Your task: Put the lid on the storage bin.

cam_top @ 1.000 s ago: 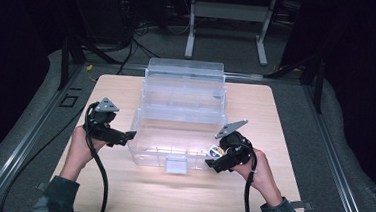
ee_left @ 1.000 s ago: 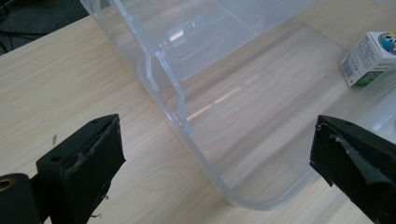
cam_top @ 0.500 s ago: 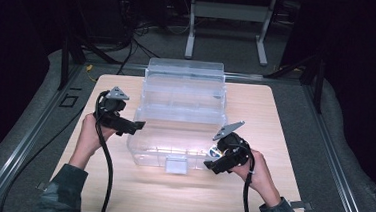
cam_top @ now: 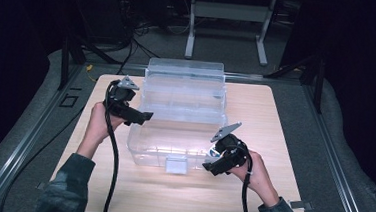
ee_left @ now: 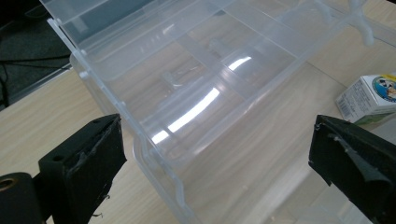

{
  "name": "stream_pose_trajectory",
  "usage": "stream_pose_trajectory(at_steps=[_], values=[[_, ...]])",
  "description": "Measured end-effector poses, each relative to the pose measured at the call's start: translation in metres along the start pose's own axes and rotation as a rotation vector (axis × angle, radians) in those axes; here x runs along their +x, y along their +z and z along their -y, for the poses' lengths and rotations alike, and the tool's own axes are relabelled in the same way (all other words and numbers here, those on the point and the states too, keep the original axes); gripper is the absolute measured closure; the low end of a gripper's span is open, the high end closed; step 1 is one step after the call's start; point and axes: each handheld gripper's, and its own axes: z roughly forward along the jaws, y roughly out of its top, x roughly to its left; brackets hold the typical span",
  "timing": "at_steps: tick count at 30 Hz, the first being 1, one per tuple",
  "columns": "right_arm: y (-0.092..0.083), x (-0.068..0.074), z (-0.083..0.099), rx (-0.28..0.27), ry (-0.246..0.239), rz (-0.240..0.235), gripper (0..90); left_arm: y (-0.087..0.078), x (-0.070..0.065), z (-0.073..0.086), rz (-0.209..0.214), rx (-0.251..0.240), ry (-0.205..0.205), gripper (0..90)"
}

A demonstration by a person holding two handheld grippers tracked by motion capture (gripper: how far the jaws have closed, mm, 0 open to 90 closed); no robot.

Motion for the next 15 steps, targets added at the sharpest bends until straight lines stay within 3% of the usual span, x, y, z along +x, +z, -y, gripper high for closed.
stream_pose_trajectory(at_steps=[15], values=[[0.007,0.005,0.001,0.013,-0.024,-0.012,16.0,0.023,0.012,-0.038,0.018,-0.016,-0.012,5.0]])
